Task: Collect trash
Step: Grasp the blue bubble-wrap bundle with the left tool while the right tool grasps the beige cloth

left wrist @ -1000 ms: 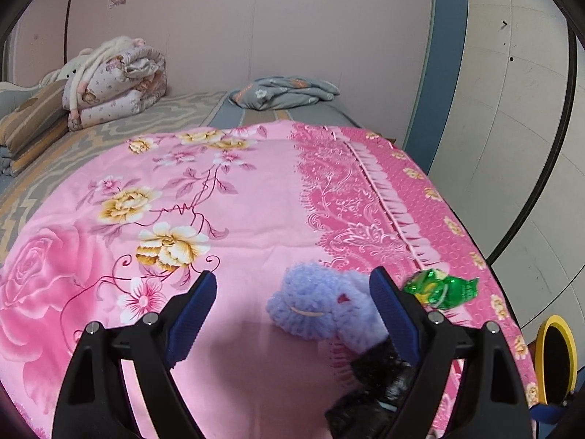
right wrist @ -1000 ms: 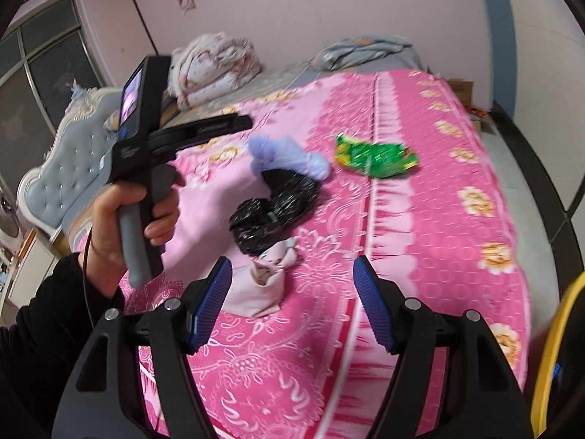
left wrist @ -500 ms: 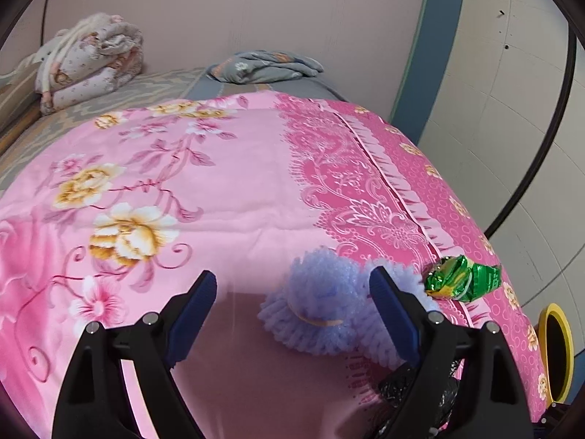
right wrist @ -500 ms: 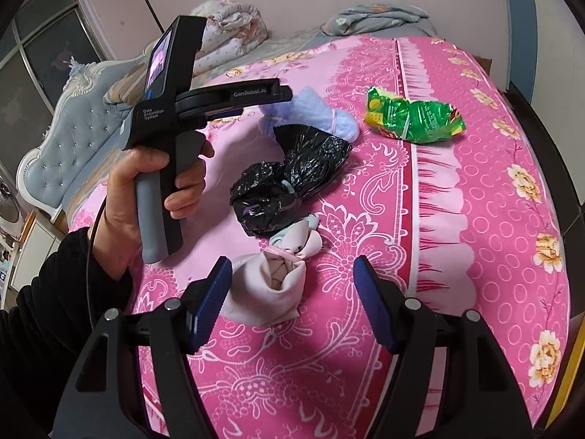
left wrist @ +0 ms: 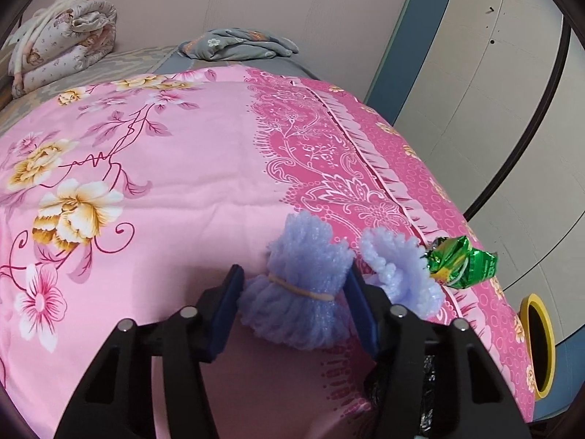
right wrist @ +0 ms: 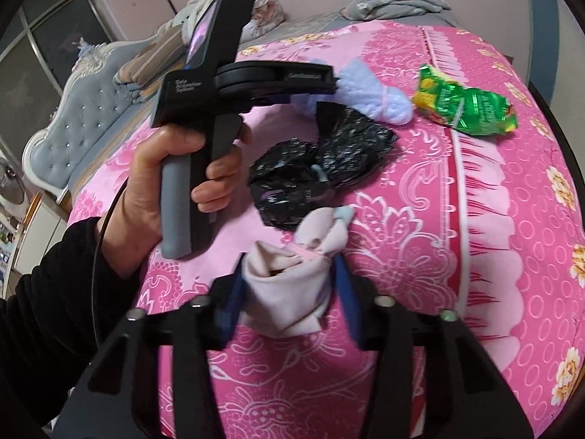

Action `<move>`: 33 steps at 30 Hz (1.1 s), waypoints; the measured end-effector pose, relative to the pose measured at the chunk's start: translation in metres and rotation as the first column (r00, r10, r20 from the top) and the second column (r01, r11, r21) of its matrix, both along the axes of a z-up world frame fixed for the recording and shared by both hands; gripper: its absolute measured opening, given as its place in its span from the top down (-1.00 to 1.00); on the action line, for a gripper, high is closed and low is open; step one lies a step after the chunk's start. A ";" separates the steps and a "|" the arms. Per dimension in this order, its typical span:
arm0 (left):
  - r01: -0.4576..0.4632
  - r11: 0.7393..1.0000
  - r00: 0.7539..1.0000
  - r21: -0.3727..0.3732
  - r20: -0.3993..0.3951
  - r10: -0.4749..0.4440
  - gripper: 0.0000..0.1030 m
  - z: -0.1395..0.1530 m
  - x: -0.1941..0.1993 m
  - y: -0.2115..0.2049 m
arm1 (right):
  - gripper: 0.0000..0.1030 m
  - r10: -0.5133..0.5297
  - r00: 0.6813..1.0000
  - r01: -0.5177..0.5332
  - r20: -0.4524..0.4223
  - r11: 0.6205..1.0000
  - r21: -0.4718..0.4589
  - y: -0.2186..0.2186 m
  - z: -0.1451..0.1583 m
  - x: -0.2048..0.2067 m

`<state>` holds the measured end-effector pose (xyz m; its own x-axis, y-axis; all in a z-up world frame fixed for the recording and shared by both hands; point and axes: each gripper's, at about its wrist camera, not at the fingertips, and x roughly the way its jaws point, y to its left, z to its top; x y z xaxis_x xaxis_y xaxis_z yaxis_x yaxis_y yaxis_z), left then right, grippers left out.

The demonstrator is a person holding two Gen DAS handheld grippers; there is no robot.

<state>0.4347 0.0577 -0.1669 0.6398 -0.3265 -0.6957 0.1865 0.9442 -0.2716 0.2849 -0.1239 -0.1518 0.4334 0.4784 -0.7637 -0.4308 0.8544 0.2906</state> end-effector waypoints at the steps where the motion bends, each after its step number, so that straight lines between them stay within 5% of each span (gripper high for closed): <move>1: -0.002 1.000 1.000 -0.005 0.002 0.002 0.03 0.001 -0.001 0.001 | 0.24 0.001 1.000 -0.001 0.007 1.000 -0.004 0.001 0.000 0.000; 18: -0.063 0.996 0.998 -0.061 0.018 0.064 0.10 0.025 -0.018 0.030 | 0.41 -0.005 0.999 0.004 0.039 1.000 0.012 -0.010 0.012 -0.012; 33: -0.092 0.994 0.991 -0.060 0.090 0.098 0.10 0.073 -0.068 0.033 | 0.41 -0.067 0.987 0.061 0.148 0.997 0.046 -0.046 0.065 -0.056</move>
<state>0.3671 0.0904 -0.0943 0.7310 -0.2979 -0.6140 0.1236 0.9426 -0.3102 0.2293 -0.1703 -0.0872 0.5722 0.4759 -0.6679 -0.4168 0.8701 0.2629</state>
